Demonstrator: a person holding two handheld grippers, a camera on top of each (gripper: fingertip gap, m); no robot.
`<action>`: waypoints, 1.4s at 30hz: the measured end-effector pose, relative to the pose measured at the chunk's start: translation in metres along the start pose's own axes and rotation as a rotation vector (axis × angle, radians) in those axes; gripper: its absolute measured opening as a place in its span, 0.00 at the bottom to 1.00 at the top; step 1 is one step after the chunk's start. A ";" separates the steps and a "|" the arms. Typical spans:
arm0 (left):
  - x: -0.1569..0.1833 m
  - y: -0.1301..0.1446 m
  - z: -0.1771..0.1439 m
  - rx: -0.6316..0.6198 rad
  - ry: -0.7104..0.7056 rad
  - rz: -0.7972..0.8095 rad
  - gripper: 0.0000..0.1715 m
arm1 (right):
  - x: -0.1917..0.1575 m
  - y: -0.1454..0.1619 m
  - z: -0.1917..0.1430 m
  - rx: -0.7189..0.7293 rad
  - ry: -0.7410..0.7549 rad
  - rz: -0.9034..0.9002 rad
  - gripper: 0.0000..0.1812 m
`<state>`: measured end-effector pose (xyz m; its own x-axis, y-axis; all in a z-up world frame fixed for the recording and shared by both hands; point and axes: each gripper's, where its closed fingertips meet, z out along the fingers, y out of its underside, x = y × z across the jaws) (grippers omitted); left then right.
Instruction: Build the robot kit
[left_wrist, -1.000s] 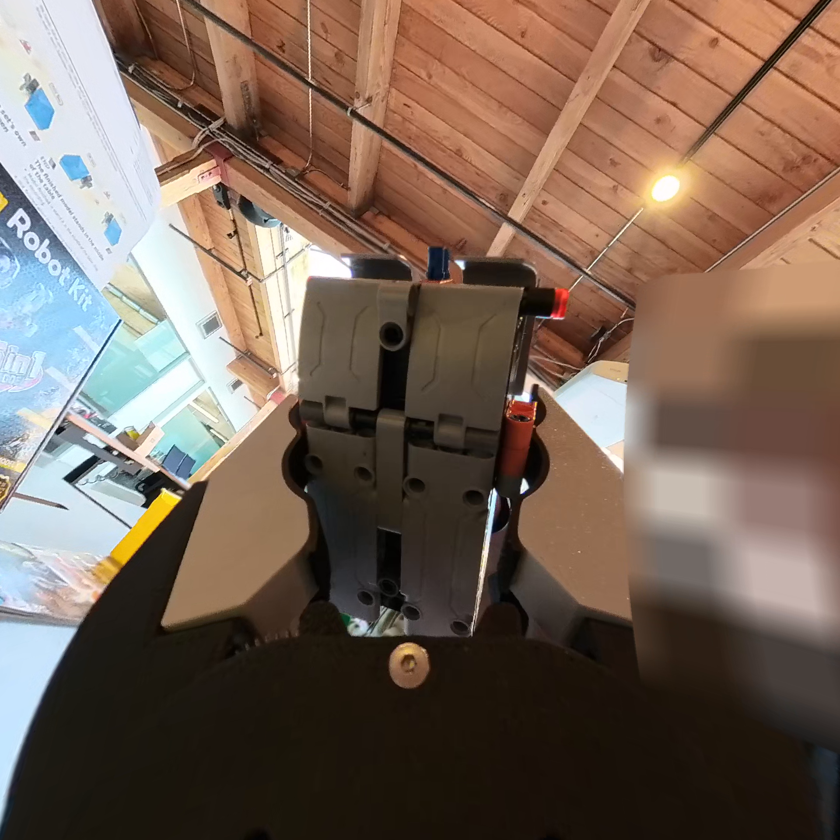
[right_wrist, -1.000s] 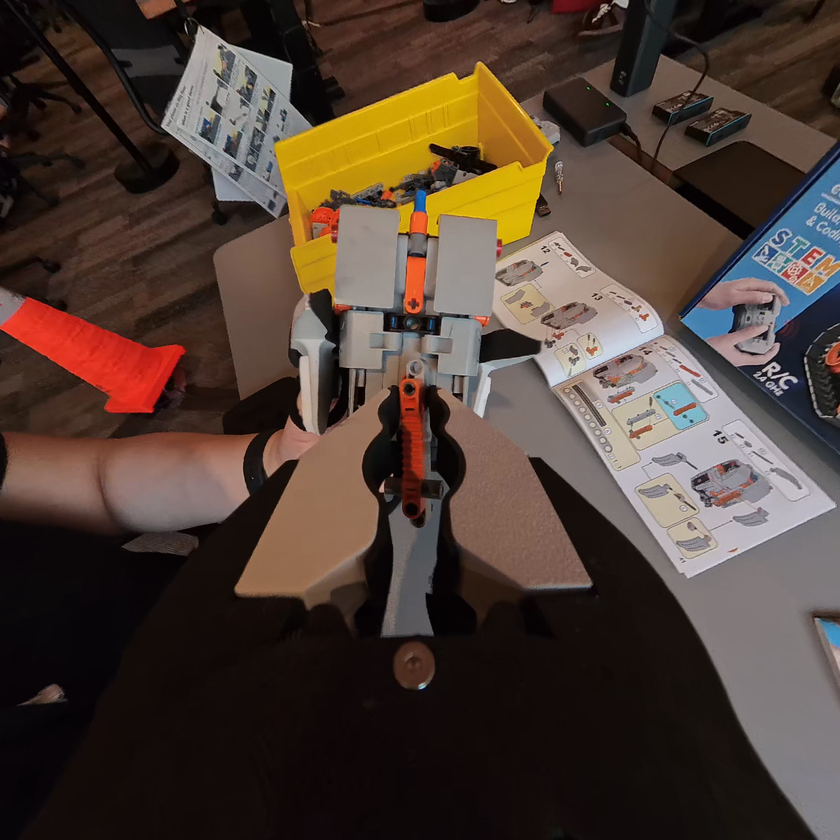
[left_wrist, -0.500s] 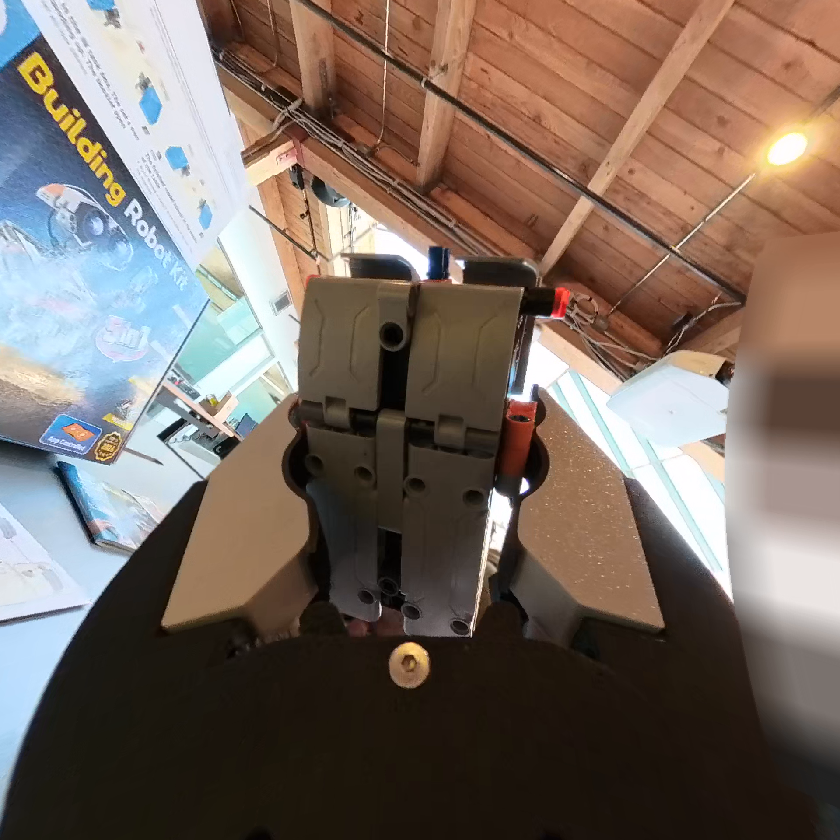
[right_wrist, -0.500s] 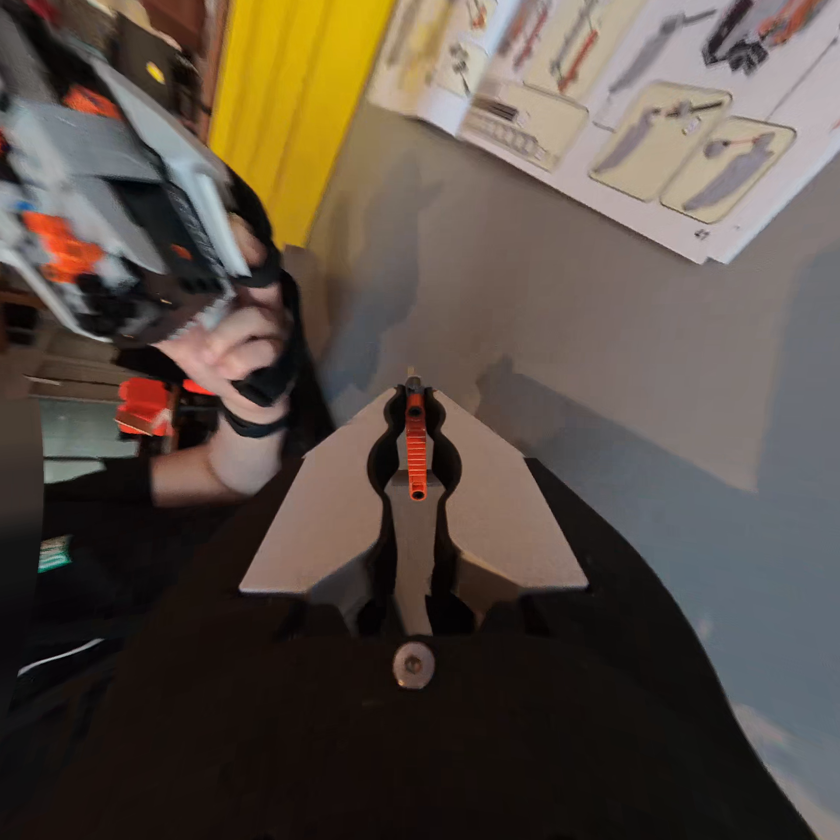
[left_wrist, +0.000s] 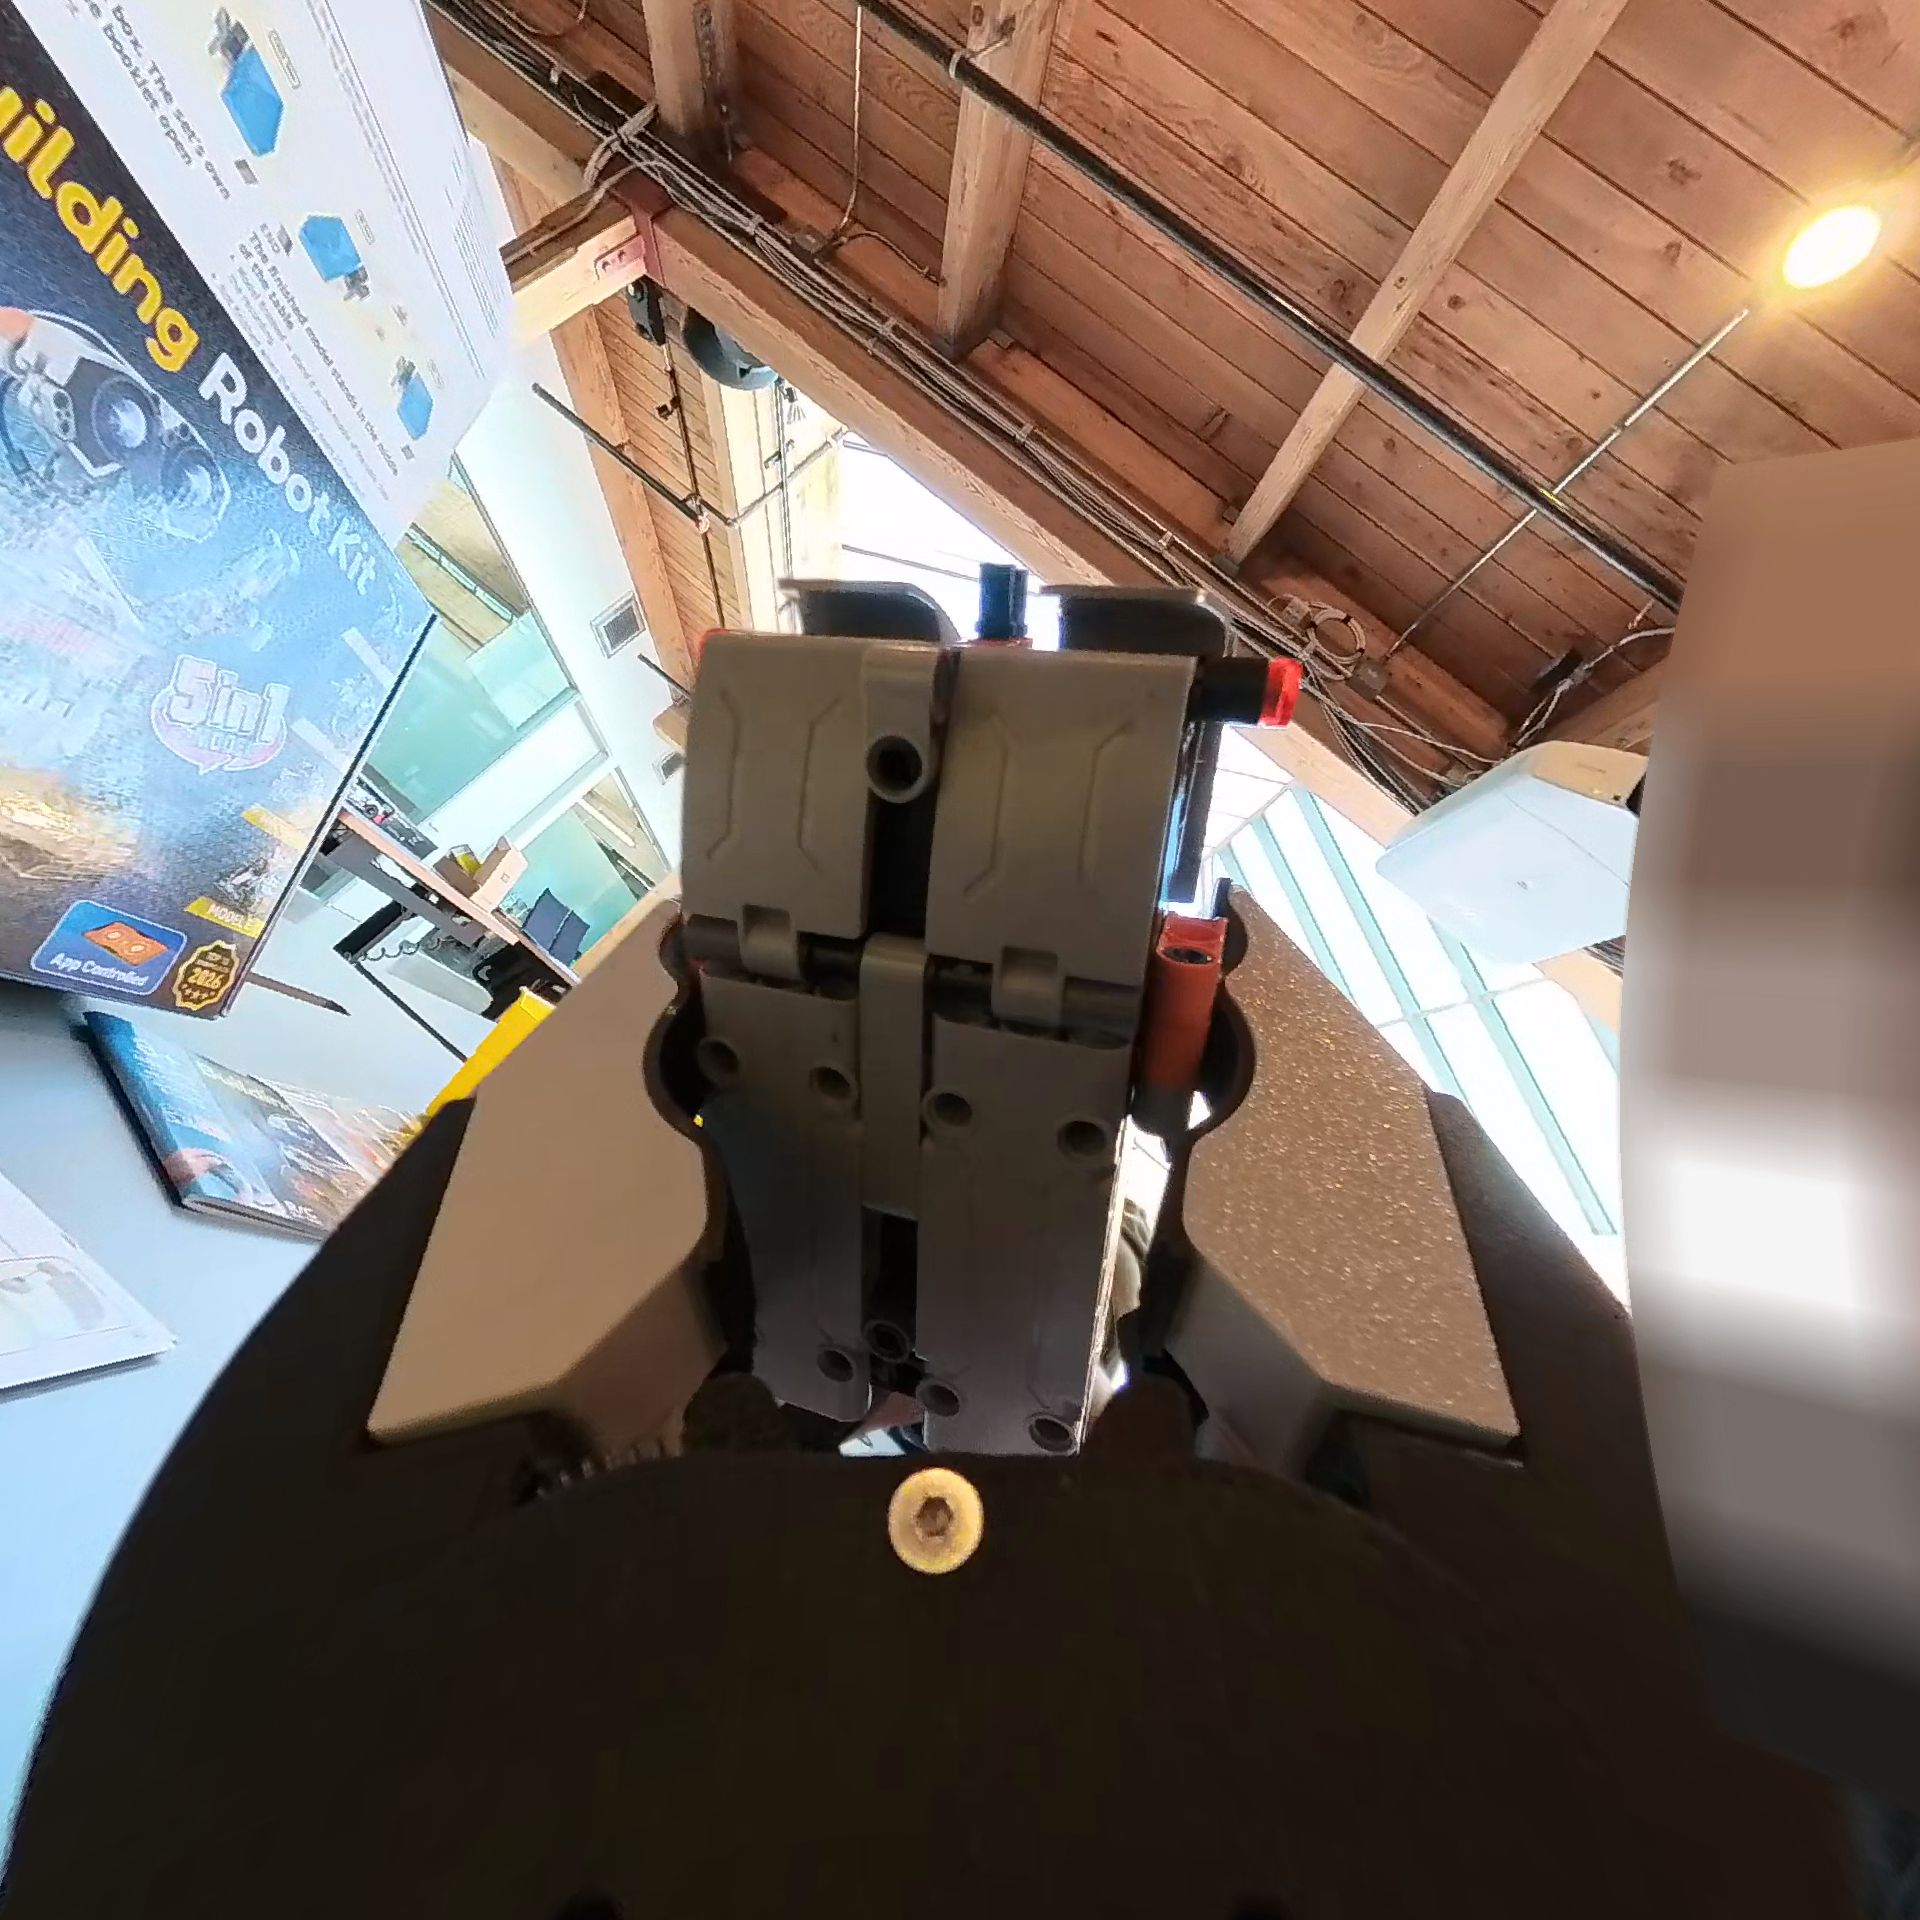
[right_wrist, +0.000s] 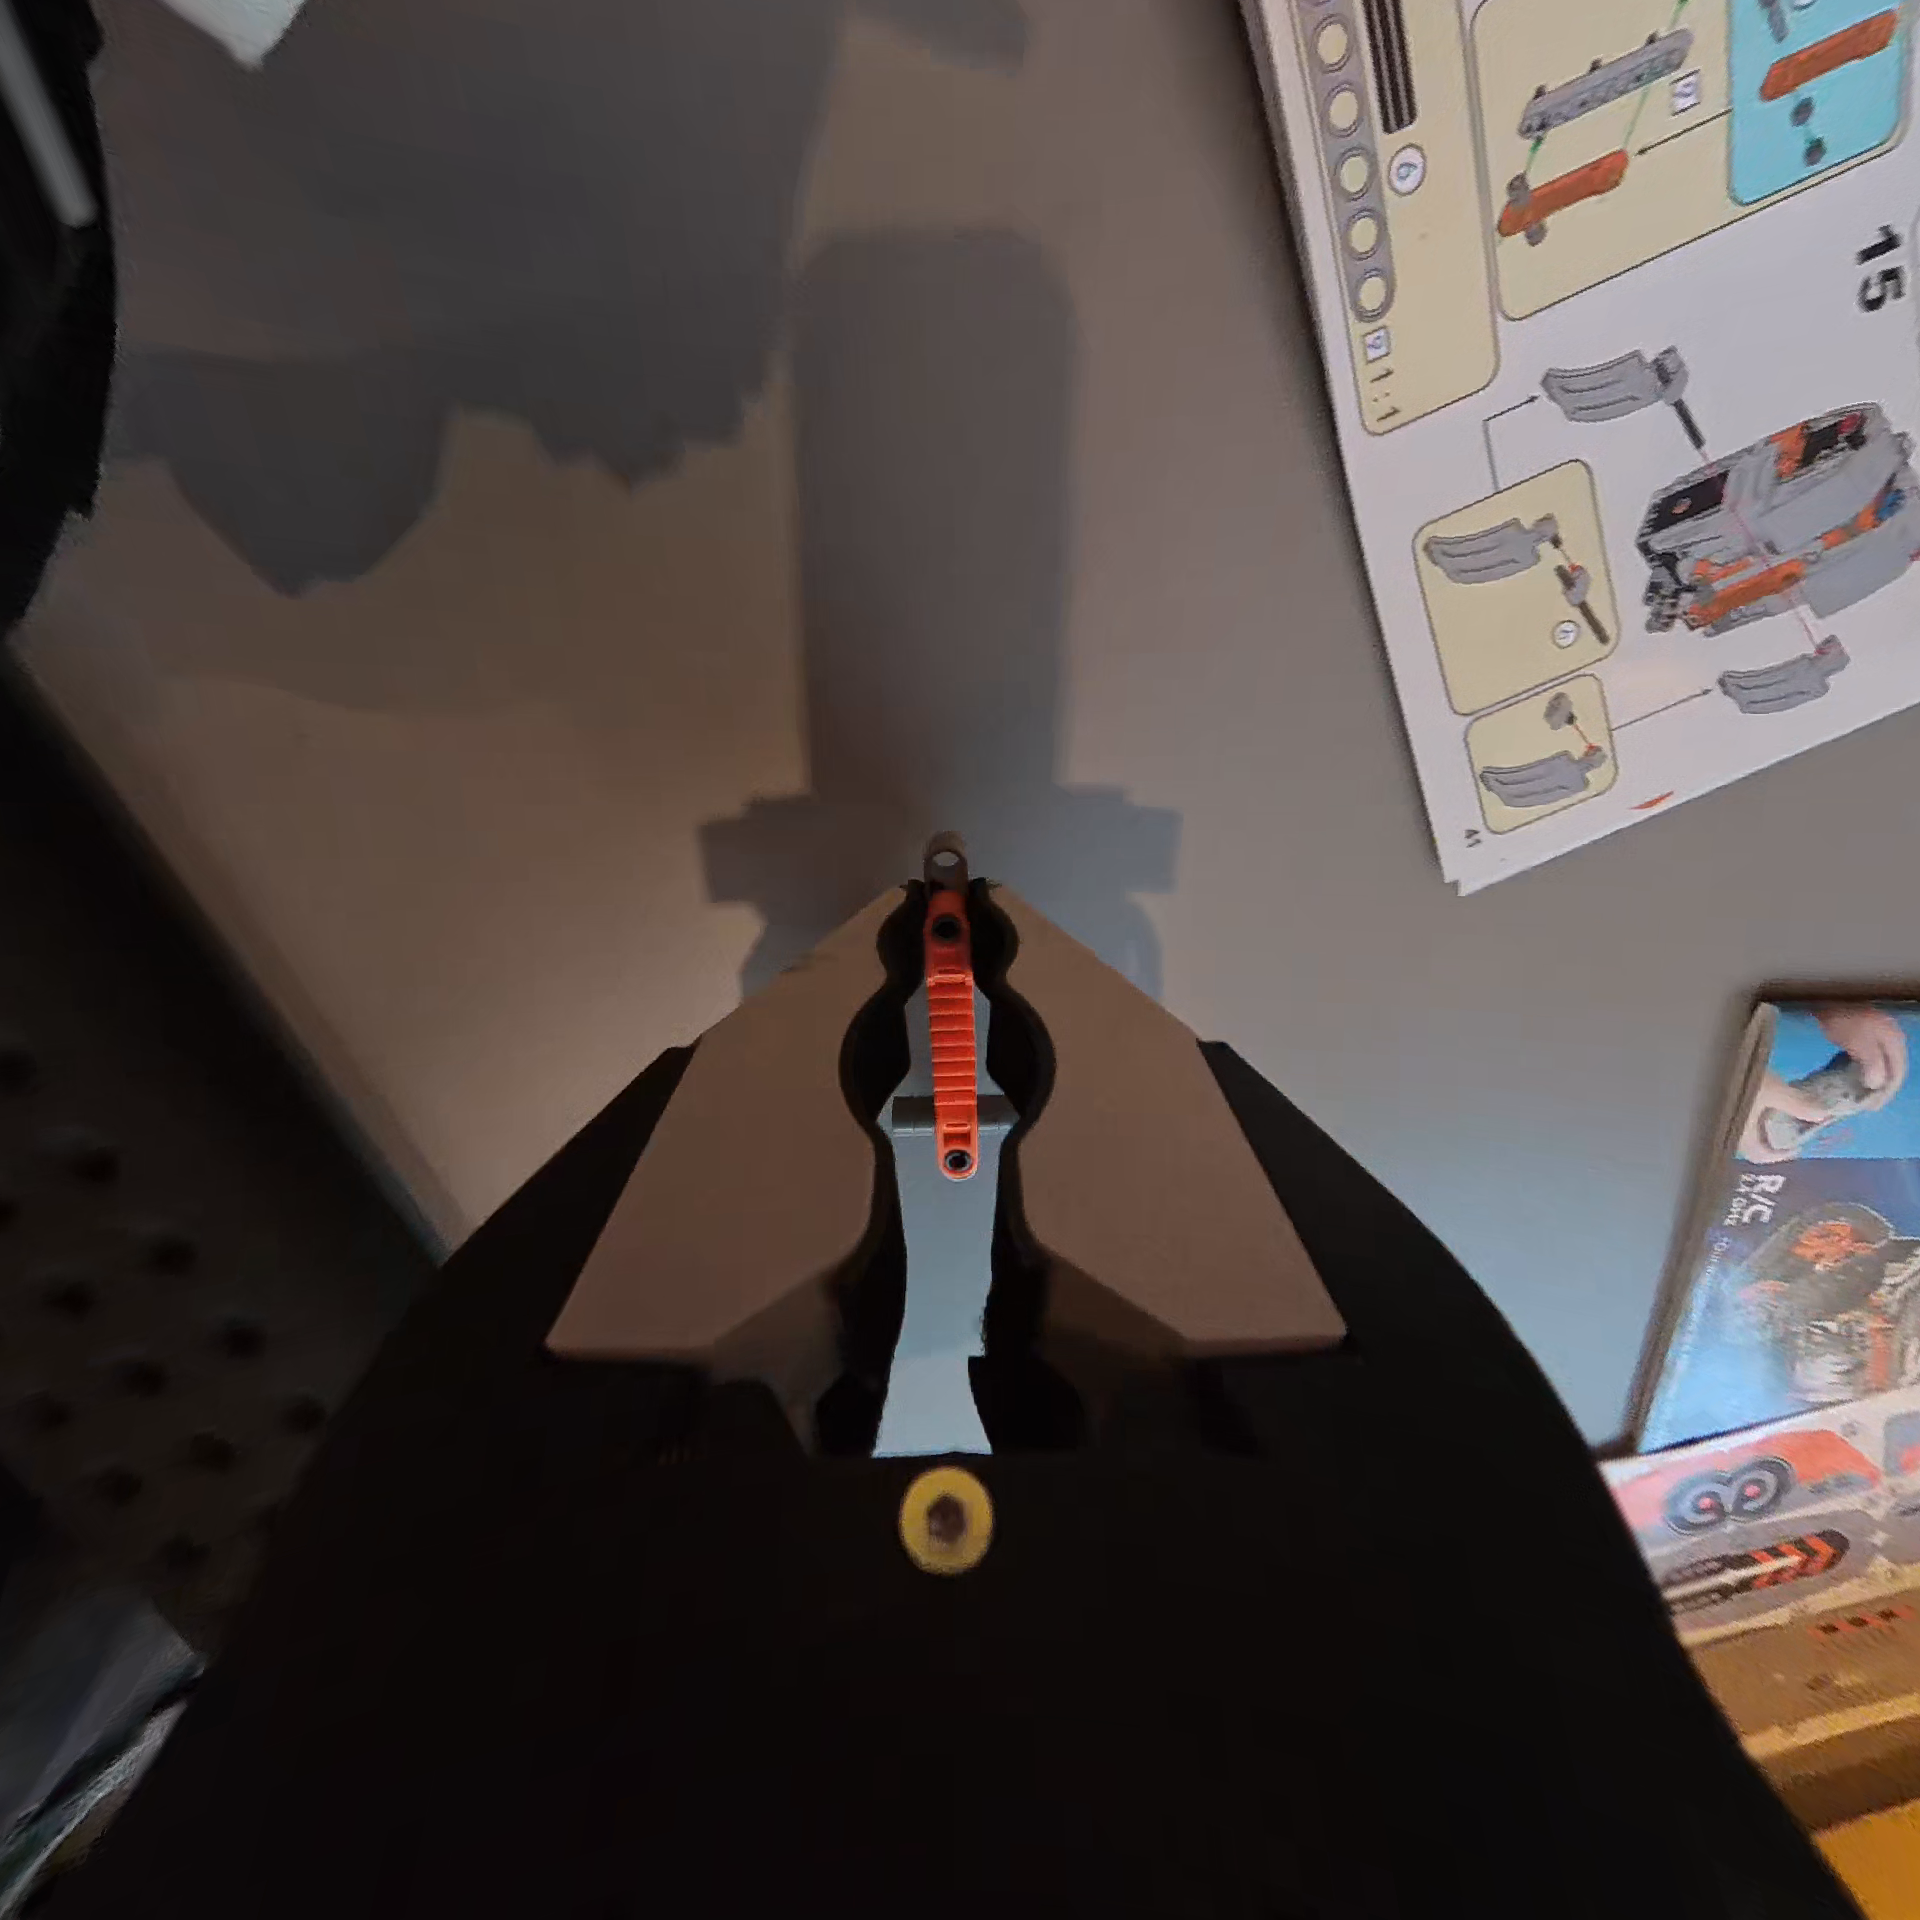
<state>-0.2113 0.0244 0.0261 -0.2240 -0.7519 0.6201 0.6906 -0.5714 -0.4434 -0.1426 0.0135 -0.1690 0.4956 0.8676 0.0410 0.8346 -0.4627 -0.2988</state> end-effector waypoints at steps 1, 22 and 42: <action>0.000 0.000 0.000 -0.002 0.002 -0.001 0.55 | -0.002 0.000 0.002 -0.004 -0.022 0.014 0.03; 0.002 0.003 0.001 -0.013 0.012 -0.021 0.55 | 0.005 0.031 -0.007 -0.102 0.009 -0.005 0.09; 0.026 0.015 0.008 -0.069 0.138 -0.032 0.55 | -0.045 -0.085 -0.201 0.753 -0.439 0.256 0.03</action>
<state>-0.2011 -0.0014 0.0406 -0.3405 -0.7685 0.5417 0.6341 -0.6131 -0.4712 -0.1873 -0.0229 0.0466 0.3799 0.8173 -0.4332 0.2571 -0.5432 -0.7993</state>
